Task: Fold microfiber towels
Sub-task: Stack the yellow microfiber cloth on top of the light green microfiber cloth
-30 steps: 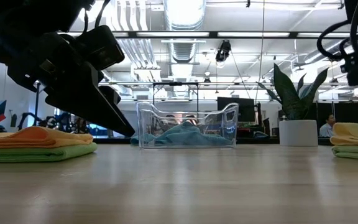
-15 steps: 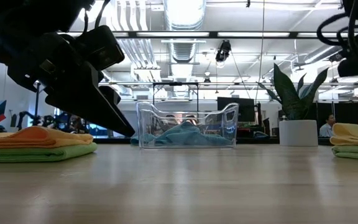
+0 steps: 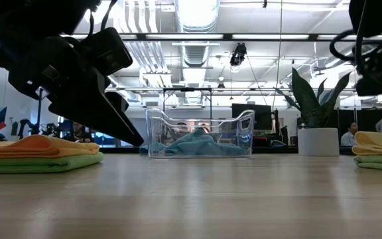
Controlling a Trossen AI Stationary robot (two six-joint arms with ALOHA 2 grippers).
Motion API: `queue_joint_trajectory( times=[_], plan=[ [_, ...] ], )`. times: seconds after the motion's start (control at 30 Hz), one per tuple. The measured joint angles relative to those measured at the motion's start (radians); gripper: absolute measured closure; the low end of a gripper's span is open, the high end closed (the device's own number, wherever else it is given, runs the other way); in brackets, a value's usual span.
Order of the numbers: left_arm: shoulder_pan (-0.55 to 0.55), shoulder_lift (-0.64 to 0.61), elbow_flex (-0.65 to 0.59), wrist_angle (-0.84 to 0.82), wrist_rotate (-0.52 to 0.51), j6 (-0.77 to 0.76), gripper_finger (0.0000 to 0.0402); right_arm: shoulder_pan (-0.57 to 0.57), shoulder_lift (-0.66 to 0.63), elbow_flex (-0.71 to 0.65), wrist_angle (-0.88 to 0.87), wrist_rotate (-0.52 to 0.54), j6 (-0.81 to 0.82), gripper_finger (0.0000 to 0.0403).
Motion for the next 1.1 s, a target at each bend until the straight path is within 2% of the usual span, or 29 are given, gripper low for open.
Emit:
queue_joint_trajectory(
  times=[0.23, 0.3, 0.5, 0.67, 0.8, 0.87, 1.0, 1.1],
  plan=[
    [0.000, 0.000, 0.000, 0.000, -0.018, 0.002, 0.0182, -0.047, 0.004, -0.107, 0.103, 0.038, 0.023, 0.0394],
    [0.000, 0.000, 0.000, -0.001, -0.018, 0.002, 0.0182, -0.052, 0.007, -0.096, 0.107, 0.057, 0.025, 0.0394],
    [0.000, 0.000, 0.000, 0.000, -0.019, 0.003, 0.0182, -0.051, -0.007, -0.015, 0.066, 0.021, -0.017, 0.0394],
    [0.000, -0.001, 0.000, 0.000, -0.019, 0.001, 0.0182, -0.045, 0.006, 0.090, 0.123, 0.139, -0.082, 0.0394],
    [0.000, -0.001, 0.000, 0.000, -0.018, -0.006, 0.0182, -0.072, 0.057, 0.092, 0.185, 0.175, -0.137, 0.0394],
    [0.000, -0.001, 0.000, 0.000, -0.018, -0.004, 0.0182, -0.087, 0.094, 0.076, 0.220, 0.166, -0.168, 0.0394],
    [0.001, -0.015, 0.001, -0.001, -0.018, -0.003, 0.0182, -0.098, 0.170, 0.057, 0.332, 0.077, -0.260, 0.0394],
    [0.001, -0.050, 0.001, 0.001, -0.048, 0.001, 0.0182, -0.098, 0.204, 0.067, 0.332, 0.046, -0.283, 0.0394]
  ],
)
